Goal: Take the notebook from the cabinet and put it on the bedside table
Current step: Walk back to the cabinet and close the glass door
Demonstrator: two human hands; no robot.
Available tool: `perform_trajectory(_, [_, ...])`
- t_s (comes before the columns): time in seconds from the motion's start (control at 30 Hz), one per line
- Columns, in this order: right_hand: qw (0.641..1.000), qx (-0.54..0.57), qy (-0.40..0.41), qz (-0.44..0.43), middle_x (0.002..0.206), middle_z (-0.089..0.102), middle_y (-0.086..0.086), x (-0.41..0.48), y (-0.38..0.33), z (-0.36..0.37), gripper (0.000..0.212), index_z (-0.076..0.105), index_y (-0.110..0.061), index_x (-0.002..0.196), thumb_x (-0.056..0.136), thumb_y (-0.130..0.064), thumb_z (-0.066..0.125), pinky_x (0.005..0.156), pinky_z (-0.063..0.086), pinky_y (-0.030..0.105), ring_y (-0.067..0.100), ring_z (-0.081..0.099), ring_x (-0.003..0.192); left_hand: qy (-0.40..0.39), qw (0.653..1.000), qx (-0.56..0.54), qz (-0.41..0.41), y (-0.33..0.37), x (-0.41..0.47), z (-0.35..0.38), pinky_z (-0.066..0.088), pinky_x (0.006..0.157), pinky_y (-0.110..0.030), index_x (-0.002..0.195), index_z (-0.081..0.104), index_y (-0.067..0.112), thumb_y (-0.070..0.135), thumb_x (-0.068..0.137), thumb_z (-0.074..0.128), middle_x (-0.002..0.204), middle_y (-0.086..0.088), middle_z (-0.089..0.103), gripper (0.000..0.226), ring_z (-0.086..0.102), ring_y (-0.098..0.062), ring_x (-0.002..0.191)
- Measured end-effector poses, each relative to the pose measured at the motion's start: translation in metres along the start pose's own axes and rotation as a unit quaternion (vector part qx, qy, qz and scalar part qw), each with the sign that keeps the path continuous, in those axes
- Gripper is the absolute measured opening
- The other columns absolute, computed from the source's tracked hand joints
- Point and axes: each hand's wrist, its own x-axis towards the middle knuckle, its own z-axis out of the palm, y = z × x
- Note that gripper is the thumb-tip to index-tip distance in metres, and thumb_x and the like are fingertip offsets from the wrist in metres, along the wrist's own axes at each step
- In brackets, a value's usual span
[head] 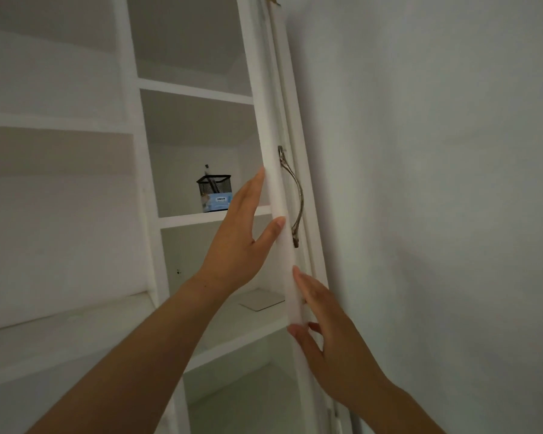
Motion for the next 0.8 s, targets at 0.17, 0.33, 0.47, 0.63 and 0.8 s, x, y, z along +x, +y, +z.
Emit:
perform_trajectory(0.17, [0.999, -0.006, -0.029, -0.023, 0.147, 0.009, -0.031, 0.008, -0.001, 0.024, 0.062, 0.000, -0.059, 0.133, 0.087, -0.052, 0.042, 0.104, 0.040, 0.035, -0.007, 0.022, 0.131, -0.010, 0.999, 0.030, -0.003, -0.019, -0.010, -0.019, 0.037, 0.100, -0.038, 0.142, 0.000, 0.039, 0.052, 0.080, 0.046, 0.150, 0.009, 0.020, 0.079, 0.028, -0.006, 0.129])
perform_trajectory(0.33, [0.999, 0.005, -0.036, -0.039, 0.149, 0.007, -0.030, 0.028, 0.010, 0.041, 0.067, 0.001, -0.057, 0.135, 0.085, -0.055, 0.045, 0.107, 0.035, 0.039, -0.006, 0.014, 0.134, -0.010, 0.995, 0.097, -0.022, -0.047, -0.017, -0.040, 0.036, 0.104, -0.041, 0.141, -0.007, 0.041, 0.044, 0.085, 0.051, 0.152, 0.008, 0.017, 0.081, 0.026, -0.011, 0.134])
perform_trajectory(0.47, [0.997, 0.024, -0.057, -0.050, 0.149, 0.006, -0.027, 0.052, 0.020, 0.055, 0.067, -0.002, -0.064, 0.129, 0.085, -0.053, 0.048, 0.112, 0.023, 0.033, -0.004, 0.012, 0.136, -0.011, 0.986, 0.156, -0.056, -0.064, -0.022, -0.057, 0.036, 0.104, -0.041, 0.143, -0.003, 0.036, 0.051, 0.082, 0.047, 0.151, 0.007, 0.018, 0.080, 0.028, -0.013, 0.132])
perform_trajectory(0.63, [0.993, -0.003, -0.081, -0.083, 0.144, -0.006, -0.033, 0.083, 0.037, 0.076, 0.073, -0.007, -0.058, 0.129, 0.083, -0.053, 0.050, 0.104, 0.002, 0.009, -0.016, -0.008, 0.130, 0.008, 0.964, 0.259, -0.068, -0.080, -0.025, -0.069, 0.026, 0.105, -0.033, 0.144, 0.003, 0.027, 0.045, 0.084, 0.050, 0.154, 0.005, 0.012, 0.079, 0.019, -0.013, 0.137])
perform_trajectory(0.8, [0.988, -0.018, -0.108, -0.110, 0.143, -0.019, -0.032, 0.112, 0.057, 0.097, 0.087, -0.011, -0.051, 0.132, 0.078, -0.056, 0.057, 0.107, 0.004, 0.019, -0.005, -0.016, 0.133, 0.071, 0.938, 0.328, -0.086, -0.092, -0.033, -0.061, 0.027, 0.101, -0.027, 0.144, 0.016, 0.024, 0.043, 0.084, 0.048, 0.152, 0.004, 0.020, 0.070, 0.026, -0.014, 0.135])
